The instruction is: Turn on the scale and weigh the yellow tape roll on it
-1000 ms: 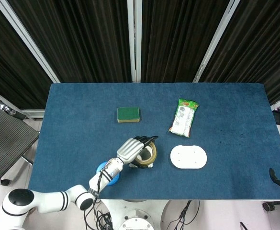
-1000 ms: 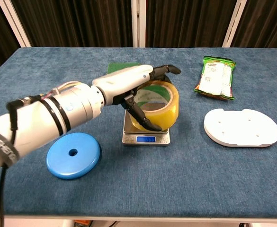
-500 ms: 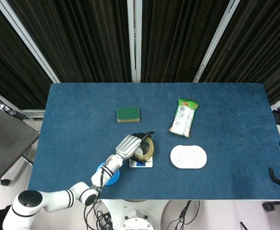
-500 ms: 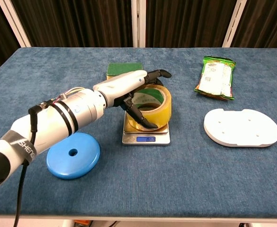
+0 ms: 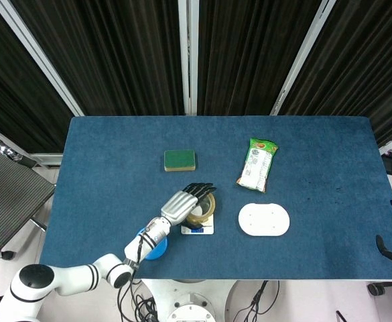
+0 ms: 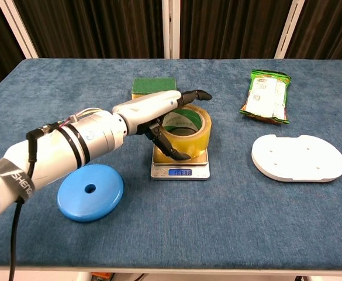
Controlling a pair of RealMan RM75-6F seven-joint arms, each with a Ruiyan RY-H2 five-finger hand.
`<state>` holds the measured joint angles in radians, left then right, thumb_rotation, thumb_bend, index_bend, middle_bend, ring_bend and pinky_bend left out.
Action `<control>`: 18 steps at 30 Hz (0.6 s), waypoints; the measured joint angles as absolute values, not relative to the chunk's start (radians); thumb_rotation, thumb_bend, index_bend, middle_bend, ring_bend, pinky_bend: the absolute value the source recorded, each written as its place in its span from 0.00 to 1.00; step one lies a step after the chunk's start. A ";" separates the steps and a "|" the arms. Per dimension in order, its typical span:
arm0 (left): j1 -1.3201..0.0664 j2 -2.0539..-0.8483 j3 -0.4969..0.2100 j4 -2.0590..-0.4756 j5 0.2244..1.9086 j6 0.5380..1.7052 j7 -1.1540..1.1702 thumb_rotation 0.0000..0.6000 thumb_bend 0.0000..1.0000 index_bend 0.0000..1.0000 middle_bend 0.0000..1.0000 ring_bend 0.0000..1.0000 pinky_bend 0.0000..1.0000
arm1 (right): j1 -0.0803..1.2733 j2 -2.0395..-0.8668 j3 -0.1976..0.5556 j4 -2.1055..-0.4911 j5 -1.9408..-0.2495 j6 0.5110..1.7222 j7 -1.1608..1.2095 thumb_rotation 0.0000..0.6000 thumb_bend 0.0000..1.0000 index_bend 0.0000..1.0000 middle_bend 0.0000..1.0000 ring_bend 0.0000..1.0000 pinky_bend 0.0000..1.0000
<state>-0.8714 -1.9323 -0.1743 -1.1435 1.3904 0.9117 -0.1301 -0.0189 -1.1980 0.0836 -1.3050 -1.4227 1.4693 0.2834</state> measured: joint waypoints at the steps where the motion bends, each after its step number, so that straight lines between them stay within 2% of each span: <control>1: -0.870 -1.926 -0.174 -1.156 1.393 0.916 -0.127 1.00 0.15 0.04 0.00 0.00 0.07 | -0.019 -1.197 0.084 -1.306 -1.423 1.470 0.284 1.00 0.31 0.00 0.00 0.00 0.00; 8: -0.826 -1.812 -0.160 -1.344 1.413 0.989 -0.056 1.00 0.14 0.04 0.00 0.00 0.06 | -0.019 -1.192 0.085 -1.314 -1.431 1.479 0.286 1.00 0.31 0.00 0.00 0.00 0.00; 12: -0.743 -1.675 -0.138 -1.509 1.422 1.109 0.056 1.00 0.14 0.04 0.01 0.00 0.05 | -0.020 -1.194 0.082 -1.316 -1.440 1.485 0.284 1.00 0.31 0.00 0.00 0.00 0.00; 18: -0.548 -1.455 -0.067 -1.628 1.432 1.337 0.160 1.00 0.14 0.05 0.01 0.00 0.05 | -0.018 -1.198 0.074 -1.329 -1.468 1.501 0.265 1.00 0.31 0.00 0.00 0.00 0.00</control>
<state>-0.5477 -1.4547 -0.0673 -1.6281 1.4316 1.3367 0.1602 -0.0181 -1.1979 0.0738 -1.3292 -1.4677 1.5012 0.2651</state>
